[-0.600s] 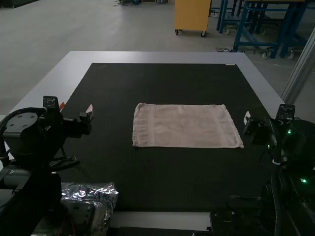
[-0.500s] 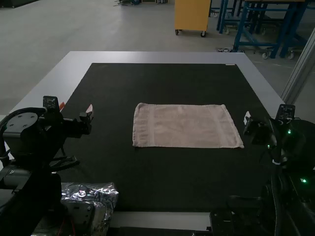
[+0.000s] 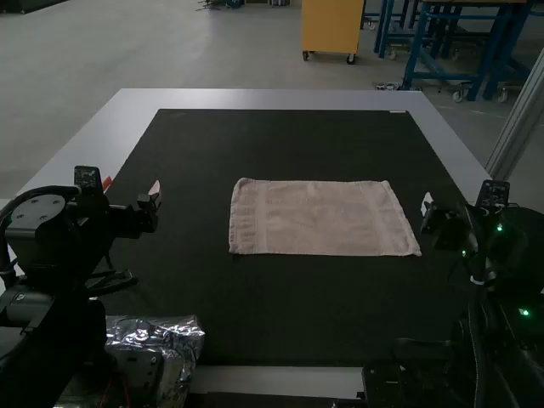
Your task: Fold the towel.
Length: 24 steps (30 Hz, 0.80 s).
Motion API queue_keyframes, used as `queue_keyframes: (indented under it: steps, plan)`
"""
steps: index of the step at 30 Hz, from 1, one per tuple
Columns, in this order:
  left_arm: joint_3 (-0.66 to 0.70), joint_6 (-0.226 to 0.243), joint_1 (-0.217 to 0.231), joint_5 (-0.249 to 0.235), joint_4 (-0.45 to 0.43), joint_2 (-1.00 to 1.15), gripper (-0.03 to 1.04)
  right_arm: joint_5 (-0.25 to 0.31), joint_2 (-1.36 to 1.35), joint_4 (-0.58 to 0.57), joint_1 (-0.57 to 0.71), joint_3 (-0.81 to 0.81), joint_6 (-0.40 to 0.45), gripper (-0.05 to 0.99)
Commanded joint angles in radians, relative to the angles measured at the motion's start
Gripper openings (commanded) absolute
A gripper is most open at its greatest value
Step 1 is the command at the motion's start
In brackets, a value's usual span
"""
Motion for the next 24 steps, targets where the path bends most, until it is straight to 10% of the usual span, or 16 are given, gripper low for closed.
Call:
queue_keyframes:
  steps: [1,13,17,21,24]
  plan:
    - [-0.007,-0.006,0.007,-0.005,0.002,-0.004,0.97,-0.021,-0.008,-0.01,-0.012,-0.006,-0.008,0.91]
    - [-0.006,0.023,0.007,-0.006,0.037,-0.004,0.97,-0.022,-0.006,0.05,-0.008,-0.006,0.018,0.91]
    - [-0.006,0.076,0.007,-0.008,0.079,-0.004,0.97,-0.011,-0.006,0.153,-0.006,-0.006,-0.002,0.91]
    - [-0.007,0.273,0.004,-0.009,0.137,-0.004,0.97,-0.014,-0.008,0.194,-0.005,-0.006,-0.212,0.91]
    - [-0.006,0.28,0.004,-0.097,0.154,-0.004,0.97,-0.021,-0.008,0.2,-0.005,-0.006,-0.262,0.91]
